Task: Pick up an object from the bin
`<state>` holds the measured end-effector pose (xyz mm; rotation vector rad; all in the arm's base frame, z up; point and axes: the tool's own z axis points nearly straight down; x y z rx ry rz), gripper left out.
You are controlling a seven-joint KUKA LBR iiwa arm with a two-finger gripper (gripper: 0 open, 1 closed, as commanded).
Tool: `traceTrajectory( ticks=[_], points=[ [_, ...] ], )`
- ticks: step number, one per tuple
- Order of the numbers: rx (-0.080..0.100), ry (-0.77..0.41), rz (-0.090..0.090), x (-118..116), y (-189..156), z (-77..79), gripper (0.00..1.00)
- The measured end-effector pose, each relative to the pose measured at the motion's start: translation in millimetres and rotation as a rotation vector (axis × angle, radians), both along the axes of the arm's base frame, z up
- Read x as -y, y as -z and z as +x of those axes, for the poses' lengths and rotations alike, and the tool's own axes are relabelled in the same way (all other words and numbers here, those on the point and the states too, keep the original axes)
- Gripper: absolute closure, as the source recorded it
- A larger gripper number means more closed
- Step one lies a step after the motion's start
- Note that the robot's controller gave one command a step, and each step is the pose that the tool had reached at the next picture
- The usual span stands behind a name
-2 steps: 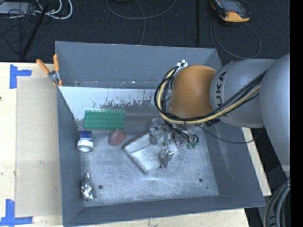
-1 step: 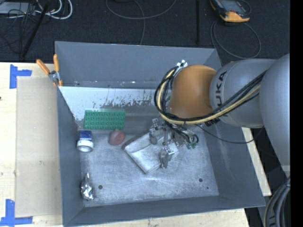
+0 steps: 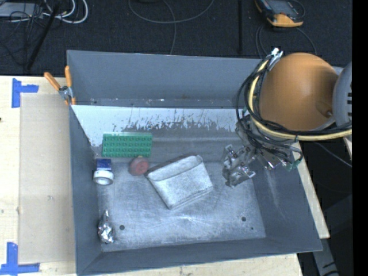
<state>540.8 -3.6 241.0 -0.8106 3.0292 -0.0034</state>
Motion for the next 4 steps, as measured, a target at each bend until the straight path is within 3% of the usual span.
traceTrajectory(
  ticks=[1,2,3,4],
  points=[
    [-0.006,0.002,0.002,-0.3,3.6,-0.8,0.00],
    [0.010,0.051,0.003,-33.6,135.9,30.3,0.00],
    [0.008,-0.020,0.018,-24.2,147.8,50.3,0.00],
    [0.016,-0.015,0.023,-24.5,148.0,52.7,1.00]
  ],
)
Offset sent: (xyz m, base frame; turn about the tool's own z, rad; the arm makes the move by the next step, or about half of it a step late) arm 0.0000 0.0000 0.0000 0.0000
